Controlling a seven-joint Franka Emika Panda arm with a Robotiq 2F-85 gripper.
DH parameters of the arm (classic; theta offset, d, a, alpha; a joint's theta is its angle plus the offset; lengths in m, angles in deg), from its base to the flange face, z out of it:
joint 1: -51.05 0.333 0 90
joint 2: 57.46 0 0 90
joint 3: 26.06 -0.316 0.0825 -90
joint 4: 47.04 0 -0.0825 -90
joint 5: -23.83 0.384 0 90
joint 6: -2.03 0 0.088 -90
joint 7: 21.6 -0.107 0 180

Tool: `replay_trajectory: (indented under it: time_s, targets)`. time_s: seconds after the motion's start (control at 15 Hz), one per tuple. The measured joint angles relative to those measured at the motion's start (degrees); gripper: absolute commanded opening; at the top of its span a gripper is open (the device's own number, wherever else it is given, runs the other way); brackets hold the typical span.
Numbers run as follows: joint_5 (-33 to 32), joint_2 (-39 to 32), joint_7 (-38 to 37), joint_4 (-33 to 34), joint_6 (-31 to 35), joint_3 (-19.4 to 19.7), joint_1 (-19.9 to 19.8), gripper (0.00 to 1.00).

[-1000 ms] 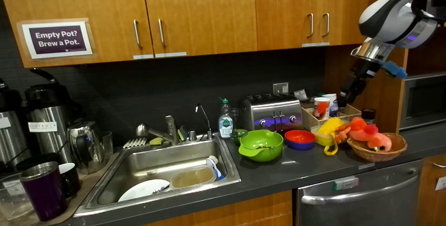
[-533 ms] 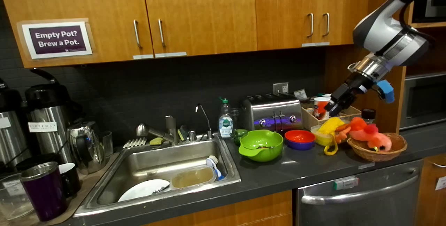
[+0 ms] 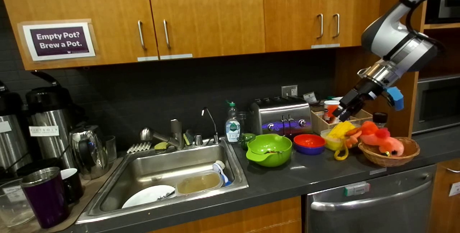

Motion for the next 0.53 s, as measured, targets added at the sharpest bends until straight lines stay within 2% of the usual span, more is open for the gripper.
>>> replay_trajectory:
  time_s: [0.2, 0.53]
  targets:
    - [0.0, -0.01, 0.01, 0.0, -0.02, -0.02, 0.0, 1.0]
    - [3.01, -1.71, 1.04, -0.05, -2.23, -4.41, -3.98, 1.0]
